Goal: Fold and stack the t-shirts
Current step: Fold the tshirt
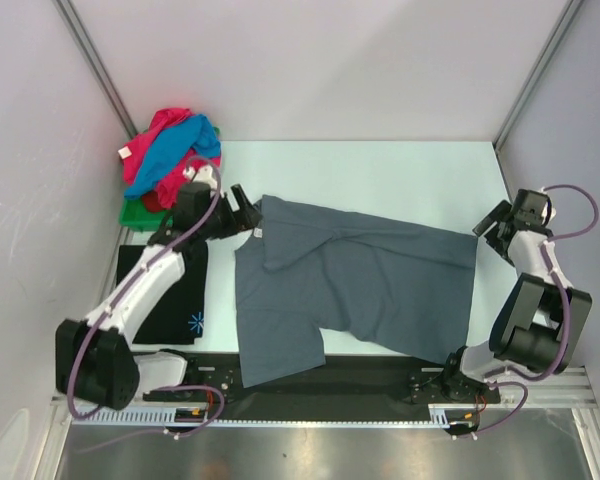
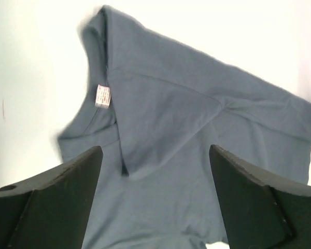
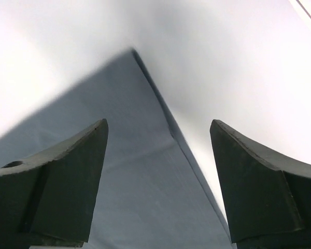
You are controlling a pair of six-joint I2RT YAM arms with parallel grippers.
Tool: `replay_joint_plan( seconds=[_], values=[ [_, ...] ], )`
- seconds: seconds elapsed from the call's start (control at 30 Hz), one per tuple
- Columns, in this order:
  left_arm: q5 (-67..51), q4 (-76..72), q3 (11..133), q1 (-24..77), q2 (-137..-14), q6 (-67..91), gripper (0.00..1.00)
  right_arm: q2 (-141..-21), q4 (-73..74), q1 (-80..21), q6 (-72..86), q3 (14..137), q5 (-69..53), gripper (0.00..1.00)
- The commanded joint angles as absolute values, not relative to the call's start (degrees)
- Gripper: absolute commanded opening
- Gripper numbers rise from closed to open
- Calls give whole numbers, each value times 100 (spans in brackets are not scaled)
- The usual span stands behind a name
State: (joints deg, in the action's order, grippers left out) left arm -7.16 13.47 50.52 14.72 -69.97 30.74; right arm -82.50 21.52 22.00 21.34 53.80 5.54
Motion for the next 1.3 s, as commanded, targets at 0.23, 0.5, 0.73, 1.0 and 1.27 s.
replay_joint_plan(
  seconds=[0.23,0.5,0.73,1.0,1.27],
  values=[
    [-854,3486,9551,1283,-11037,1065,91,-9474,1652,2224,1802,6275,53,85],
    [-413,3604,10792,1283,-12418,958,88,-9668,1722,2232,1547,6311,149,84],
    [-764,3560,10864,1283,-12920,1125,85,-9835,1820,2232,1450,6416,202,77],
    [-1107,3340,10679,1239,-13069,1353,64,-10177,1547,2153,1450,6407,-114,72],
    [-1099,2866,10591,1143,-13104,1590,28,-10537,1266,1978,1547,6512,-176,63]
  ],
)
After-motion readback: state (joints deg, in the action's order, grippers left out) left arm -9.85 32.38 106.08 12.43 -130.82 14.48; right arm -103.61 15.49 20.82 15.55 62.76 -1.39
